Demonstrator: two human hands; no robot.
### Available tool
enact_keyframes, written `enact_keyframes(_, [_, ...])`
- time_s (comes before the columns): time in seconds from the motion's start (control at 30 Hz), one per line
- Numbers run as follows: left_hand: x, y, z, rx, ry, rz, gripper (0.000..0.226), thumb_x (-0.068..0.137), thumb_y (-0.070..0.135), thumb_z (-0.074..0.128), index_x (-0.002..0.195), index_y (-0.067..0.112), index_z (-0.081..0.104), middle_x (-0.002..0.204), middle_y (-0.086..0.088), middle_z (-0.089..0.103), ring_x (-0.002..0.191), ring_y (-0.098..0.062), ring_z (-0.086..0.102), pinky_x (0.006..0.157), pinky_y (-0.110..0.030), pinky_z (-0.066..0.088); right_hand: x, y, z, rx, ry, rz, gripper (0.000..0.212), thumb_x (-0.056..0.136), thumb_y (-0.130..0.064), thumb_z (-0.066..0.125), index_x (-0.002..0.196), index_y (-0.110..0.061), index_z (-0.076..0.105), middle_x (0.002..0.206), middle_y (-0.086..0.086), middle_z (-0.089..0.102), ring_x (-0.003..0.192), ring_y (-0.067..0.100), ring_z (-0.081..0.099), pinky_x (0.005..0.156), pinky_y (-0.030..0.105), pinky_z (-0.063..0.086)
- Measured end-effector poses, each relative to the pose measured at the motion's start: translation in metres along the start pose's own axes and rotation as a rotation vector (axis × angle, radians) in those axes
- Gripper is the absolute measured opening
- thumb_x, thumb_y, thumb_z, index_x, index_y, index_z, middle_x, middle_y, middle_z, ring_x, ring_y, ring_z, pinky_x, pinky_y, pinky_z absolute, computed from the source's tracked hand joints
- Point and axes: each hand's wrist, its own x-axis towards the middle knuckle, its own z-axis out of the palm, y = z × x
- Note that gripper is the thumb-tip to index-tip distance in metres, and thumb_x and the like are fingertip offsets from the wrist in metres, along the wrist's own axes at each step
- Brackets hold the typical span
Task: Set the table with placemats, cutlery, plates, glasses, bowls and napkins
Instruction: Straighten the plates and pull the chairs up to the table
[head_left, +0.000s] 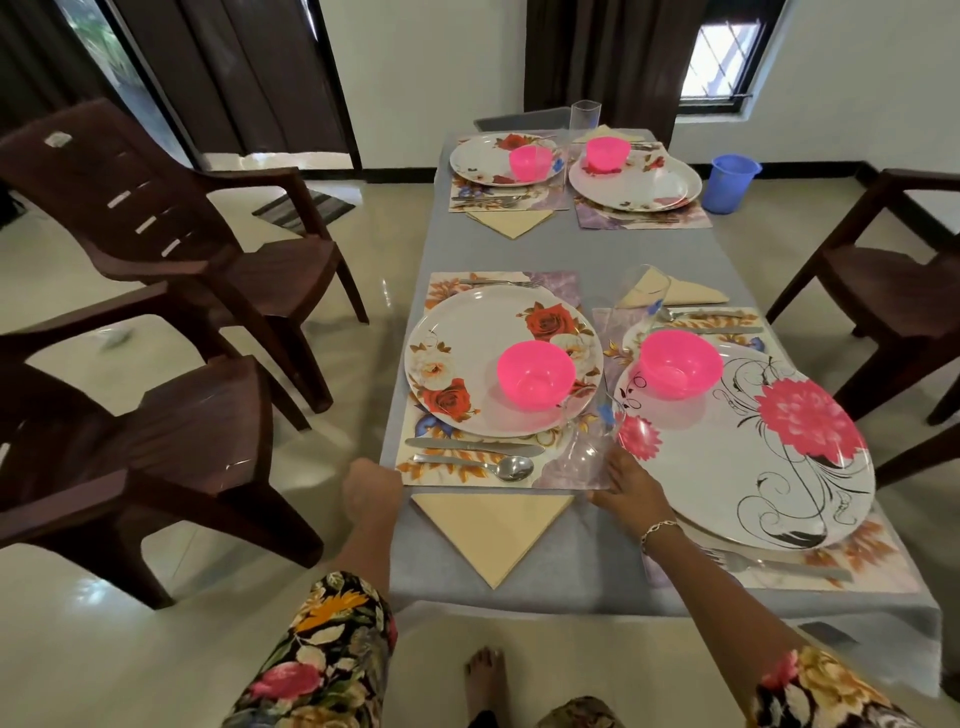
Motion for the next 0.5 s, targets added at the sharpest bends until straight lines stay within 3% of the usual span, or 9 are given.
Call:
enact_keyframes(0.3, [0.012, -0.003, -0.001, -0.064, -0.03, -0.053, 0.029, 0.088, 0.014, 0.061, 0.111, -0.002, 0.055, 0.109, -0.02, 0.059, 0.102, -0.033, 0.058, 0.089, -0.044, 0.051, 0.002, 0.0, 0.002, -0.012, 0.012, -0.031, 0.073, 0.078, -0.005, 0.069, 0.141, -0.015, 0.034, 0.132, 0.008, 0.054, 0.12, 0.027, 0.052, 0.097, 0.03, 0.039])
enact_keyframes(0.5, [0.011, -0.008, 0.002, -0.036, -0.008, -0.043, 0.025, 0.088, 0.012, 0.06, 0.108, -0.001, 0.053, 0.108, -0.019, 0.058, 0.102, -0.032, 0.058, 0.088, -0.043, 0.051, 0.003, 0.002, 0.002, -0.076, -0.005, -0.024, 0.074, 0.078, -0.008, 0.07, 0.142, -0.017, 0.032, 0.133, 0.007, 0.054, 0.118, 0.029, 0.053, 0.096, 0.034, 0.041])
